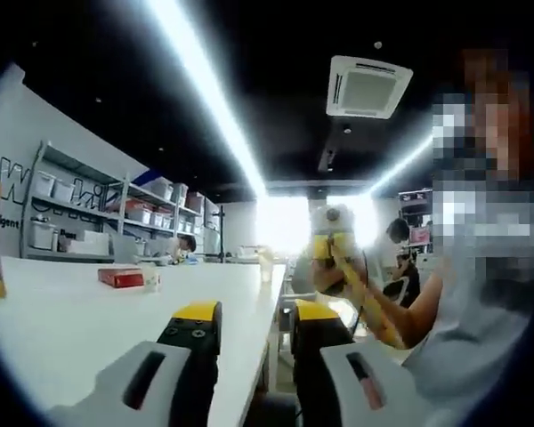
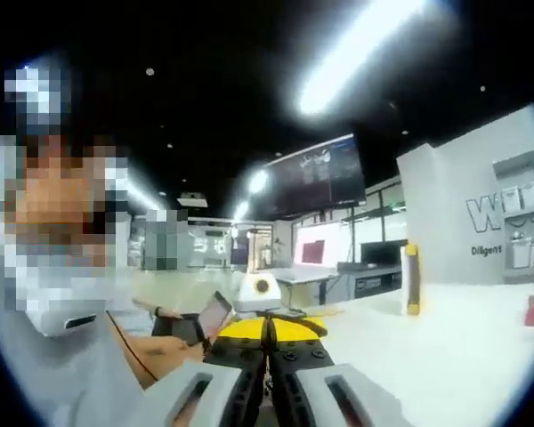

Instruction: Tear open the coffee pouch, take out the coffee, and pour the coffee from the pouch into the cup

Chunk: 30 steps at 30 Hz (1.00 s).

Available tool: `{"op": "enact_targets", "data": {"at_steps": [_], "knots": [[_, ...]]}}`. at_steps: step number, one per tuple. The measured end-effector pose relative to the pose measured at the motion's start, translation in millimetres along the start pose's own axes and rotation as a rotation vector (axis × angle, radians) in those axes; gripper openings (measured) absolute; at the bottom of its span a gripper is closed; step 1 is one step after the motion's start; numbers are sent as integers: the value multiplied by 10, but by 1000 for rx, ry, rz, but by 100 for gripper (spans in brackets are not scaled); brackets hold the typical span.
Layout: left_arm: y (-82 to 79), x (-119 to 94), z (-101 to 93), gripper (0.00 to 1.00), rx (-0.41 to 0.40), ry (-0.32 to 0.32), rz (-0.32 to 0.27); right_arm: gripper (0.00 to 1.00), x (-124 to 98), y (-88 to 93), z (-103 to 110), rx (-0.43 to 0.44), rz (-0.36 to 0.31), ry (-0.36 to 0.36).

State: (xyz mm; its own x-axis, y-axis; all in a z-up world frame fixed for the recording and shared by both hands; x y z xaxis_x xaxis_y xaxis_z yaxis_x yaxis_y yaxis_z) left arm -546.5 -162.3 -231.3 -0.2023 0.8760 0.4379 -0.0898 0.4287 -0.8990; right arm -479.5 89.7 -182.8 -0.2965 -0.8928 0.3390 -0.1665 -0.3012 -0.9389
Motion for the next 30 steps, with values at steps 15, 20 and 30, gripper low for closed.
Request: {"op": "enact_targets", "data": {"at_steps": [15, 20, 30], "knots": [[15, -3, 31, 30, 13, -17, 8, 1, -76, -30, -11, 52, -58, -22], [23, 10, 28, 30, 12, -21, 7, 1, -192, 86, -308, -17, -1, 123], [54, 13, 50, 29, 13, -27, 11, 1, -93, 117, 7, 51, -47, 5]]}}
Point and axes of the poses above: the point that each gripper's makers call its tool centre point, and the gripper's own axes: x roughly forward along the fingers, z roughly to its left, y roughly out of its underside, the point moved 10 cm from there along -x, roughly backward along the fingers, and after that the axes turned 15 degrees about -z, right-handed, at the moved point
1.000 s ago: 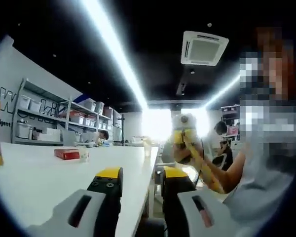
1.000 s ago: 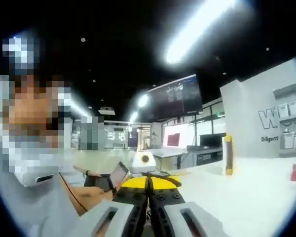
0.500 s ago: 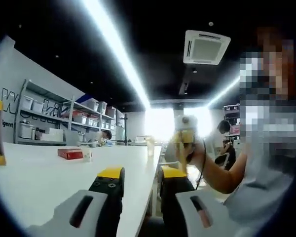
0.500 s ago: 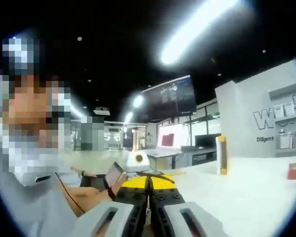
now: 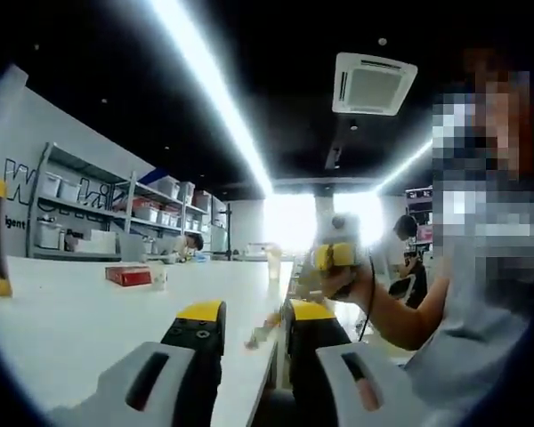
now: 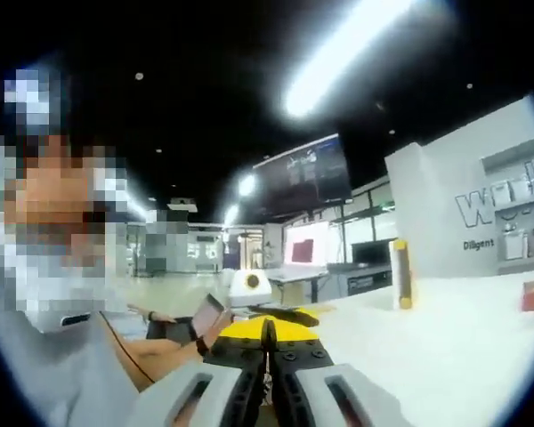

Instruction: Tear open the coffee pouch, take out the coffee, and pour the coffee from the pouch into the cup

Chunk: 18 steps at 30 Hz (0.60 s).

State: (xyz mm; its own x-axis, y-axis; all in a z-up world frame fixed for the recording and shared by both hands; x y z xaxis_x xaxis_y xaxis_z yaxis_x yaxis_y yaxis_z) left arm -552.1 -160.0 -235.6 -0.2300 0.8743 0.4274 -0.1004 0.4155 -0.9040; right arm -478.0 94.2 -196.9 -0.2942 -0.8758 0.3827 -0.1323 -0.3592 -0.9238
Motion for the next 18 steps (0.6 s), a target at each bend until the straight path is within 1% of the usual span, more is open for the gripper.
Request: {"op": "enact_targets", "data": {"at_steps": [1, 3, 4, 5, 7, 8, 10, 11, 12, 14, 16, 17, 18], "knots": [[2, -1, -5, 29, 0, 0, 0, 1, 0, 5, -7, -2, 3, -3], [-1, -1, -17, 29, 1, 5, 0, 1, -16, 26, -65, -9, 9, 14], [-10, -1, -26, 29, 4, 6, -2, 1, -74, 70, -188, -64, 64, 94], [-14, -2, -26, 29, 5, 6, -3, 1, -98, 90, -247, -91, 80, 126], [-14, -7, -16, 29, 6, 3, -3, 1, -155, 108, -348, -98, 100, 169], [-11, -9, -8, 28, 10, 0, -3, 1, -160, 112, -360, -94, 98, 166], [-5, -8, 3, 28, 14, -7, 0, 1, -147, 111, -296, -74, 85, 147], [-2, -6, 3, 28, 17, -7, 3, 1, -123, 73, -223, -41, 39, 101], [1, -5, 1, 28, 18, -7, 4, 1, -100, 62, -160, -23, 29, 66], [3, -2, -5, 28, 17, -6, 3, 1, -54, 17, -51, 2, -5, 18], [4, 3, -16, 28, 16, -3, 0, 1, -34, 2, -23, -13, 3, 24], [5, 4, -21, 28, 16, -3, 0, 1, -22, 6, -23, -32, 20, 28], [5, 6, -26, 28, 17, -1, 0, 1, -15, 8, -24, -26, 21, 21]]}}
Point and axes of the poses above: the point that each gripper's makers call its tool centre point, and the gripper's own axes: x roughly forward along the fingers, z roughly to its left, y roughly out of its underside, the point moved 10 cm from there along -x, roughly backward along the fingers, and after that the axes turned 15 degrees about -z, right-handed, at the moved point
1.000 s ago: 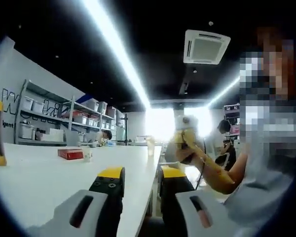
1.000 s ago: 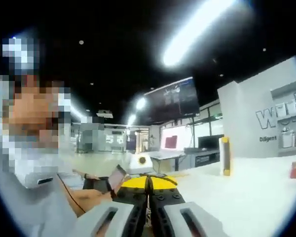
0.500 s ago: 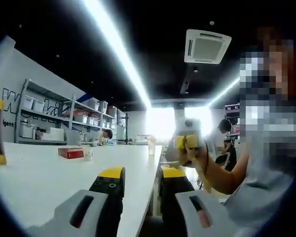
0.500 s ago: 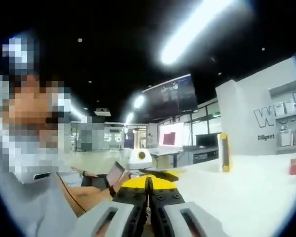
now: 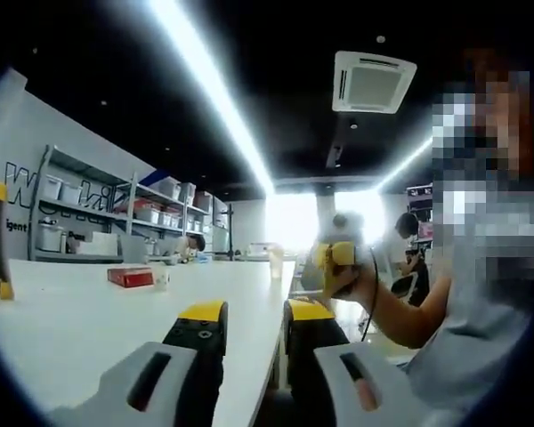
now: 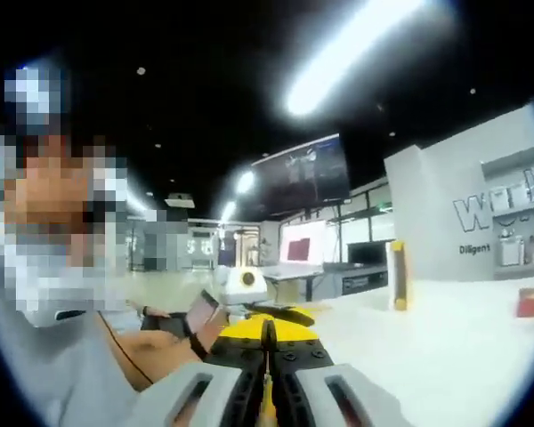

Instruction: Tear open the coffee pouch, take out the coffee, and pour the coffee from the pouch into the cup

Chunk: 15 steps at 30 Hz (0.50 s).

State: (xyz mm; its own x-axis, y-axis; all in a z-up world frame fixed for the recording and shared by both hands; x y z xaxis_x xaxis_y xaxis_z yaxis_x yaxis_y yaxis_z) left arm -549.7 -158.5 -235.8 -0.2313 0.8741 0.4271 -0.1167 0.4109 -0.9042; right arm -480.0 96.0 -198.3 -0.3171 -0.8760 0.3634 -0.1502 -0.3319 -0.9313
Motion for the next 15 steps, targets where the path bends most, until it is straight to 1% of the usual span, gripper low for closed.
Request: {"op": "enact_targets", "data": {"at_steps": [2, 4, 5, 7, 9, 11, 12, 15], "knots": [[0, 1, -2, 28, 1, 0, 0, 1, 16, -11, -8, 5, -9, -5], [2, 0, 11, 27, 0, -1, 1, 1, 7, -17, -103, -75, 36, 61], [4, 0, 16, 27, 0, -2, 2, 1, 9, -18, -126, -86, 49, 72], [8, 1, 15, 27, 1, -2, 4, 1, 14, -55, -135, -70, 38, 64], [8, 0, 13, 27, 2, 0, 4, 1, 53, -99, -62, -58, 24, 34], [6, -2, 17, 27, 0, 0, 3, 1, 122, -162, 73, -23, -23, -42], [6, -2, 19, 27, 0, -1, 3, 1, 149, -192, 129, -14, -34, -68], [15, 1, 13, 27, -2, 1, 5, 1, 200, -249, 195, -55, -21, -76]]}}
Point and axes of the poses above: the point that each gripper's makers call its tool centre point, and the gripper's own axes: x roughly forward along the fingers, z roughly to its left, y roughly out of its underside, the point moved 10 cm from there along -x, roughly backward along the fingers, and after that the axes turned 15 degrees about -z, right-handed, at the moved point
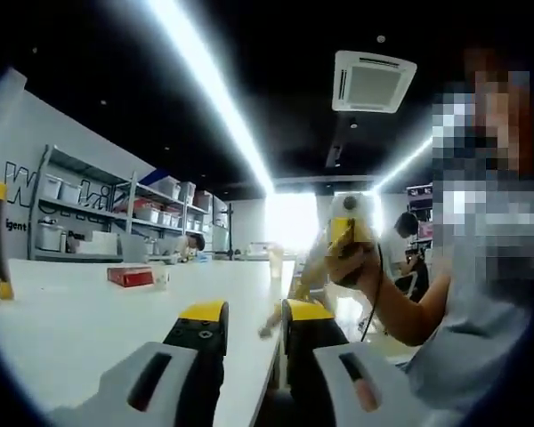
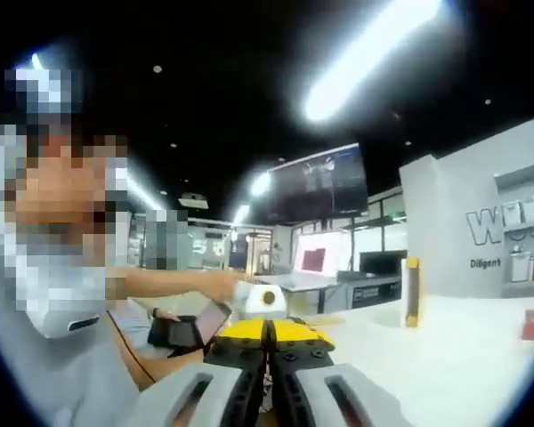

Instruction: Tear open the coffee pouch, take out the coffee, and pour the coffee from the pouch into the cup

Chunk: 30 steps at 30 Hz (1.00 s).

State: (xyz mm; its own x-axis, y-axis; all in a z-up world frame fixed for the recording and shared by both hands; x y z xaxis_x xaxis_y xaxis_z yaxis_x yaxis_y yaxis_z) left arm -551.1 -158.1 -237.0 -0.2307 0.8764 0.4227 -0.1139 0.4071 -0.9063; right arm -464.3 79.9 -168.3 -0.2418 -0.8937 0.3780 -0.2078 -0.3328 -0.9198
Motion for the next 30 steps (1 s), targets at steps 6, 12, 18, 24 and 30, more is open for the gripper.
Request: {"op": "enact_targets", "data": {"at_steps": [6, 12, 18, 24, 30], "knots": [[-3, 12, -18, 27, 2, 9, 2, 1, -66, 103, -289, -71, 80, 121], [0, 6, -2, 27, 3, 3, 4, 1, -96, 137, -315, -55, 91, 124], [37, 24, -11, 27, 2, 6, 15, 1, -55, 37, -172, -36, 45, 57], [18, 17, -11, 27, 4, 9, 12, 1, -140, 146, -411, -98, 114, 168], [7, -2, 10, 26, 5, 2, 9, 1, -79, 169, -288, -21, 65, 93]]}}
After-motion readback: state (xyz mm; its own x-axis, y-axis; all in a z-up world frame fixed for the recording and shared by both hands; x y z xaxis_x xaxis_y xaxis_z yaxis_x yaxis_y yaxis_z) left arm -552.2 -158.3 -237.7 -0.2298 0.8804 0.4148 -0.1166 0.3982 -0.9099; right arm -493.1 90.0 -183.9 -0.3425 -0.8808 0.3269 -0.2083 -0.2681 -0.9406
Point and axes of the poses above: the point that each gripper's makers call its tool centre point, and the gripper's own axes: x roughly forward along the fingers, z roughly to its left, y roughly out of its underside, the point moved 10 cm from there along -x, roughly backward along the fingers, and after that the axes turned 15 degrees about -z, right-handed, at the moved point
